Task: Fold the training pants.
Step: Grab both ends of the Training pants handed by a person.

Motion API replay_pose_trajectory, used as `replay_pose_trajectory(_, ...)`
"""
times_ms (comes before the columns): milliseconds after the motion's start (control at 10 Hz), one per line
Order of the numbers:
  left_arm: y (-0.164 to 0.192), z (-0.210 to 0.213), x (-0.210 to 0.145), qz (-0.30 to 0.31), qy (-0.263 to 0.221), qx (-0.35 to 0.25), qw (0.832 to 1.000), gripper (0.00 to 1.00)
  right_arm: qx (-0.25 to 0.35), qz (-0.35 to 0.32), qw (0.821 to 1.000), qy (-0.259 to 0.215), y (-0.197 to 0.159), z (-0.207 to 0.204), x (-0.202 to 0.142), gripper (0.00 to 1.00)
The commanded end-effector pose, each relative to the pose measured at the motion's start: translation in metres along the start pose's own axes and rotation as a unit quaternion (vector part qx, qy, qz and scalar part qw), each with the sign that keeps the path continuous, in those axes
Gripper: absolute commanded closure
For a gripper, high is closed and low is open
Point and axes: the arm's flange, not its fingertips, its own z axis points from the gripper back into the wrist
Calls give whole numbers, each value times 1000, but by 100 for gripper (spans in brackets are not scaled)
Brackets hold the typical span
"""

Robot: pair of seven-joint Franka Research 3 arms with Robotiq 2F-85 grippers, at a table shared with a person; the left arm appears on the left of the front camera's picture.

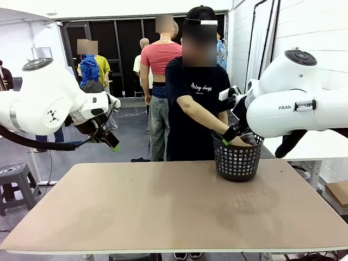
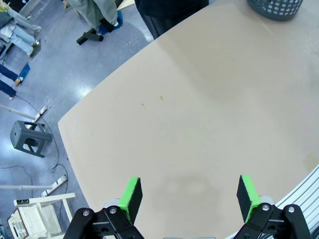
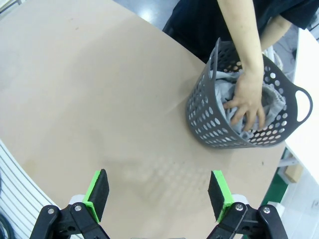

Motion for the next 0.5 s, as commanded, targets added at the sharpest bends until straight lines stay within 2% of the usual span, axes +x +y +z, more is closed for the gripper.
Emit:
replay_pose_trajectory(0, 0, 0, 1, 0, -1, -2, 1000, 0, 2, 0, 1000, -1, 0, -4, -2, 0)
replay_pose_trajectory(400, 0, 0, 1, 0, -1, -2, 1000, 0, 2, 0, 1000, -1, 0, -4, -2, 0)
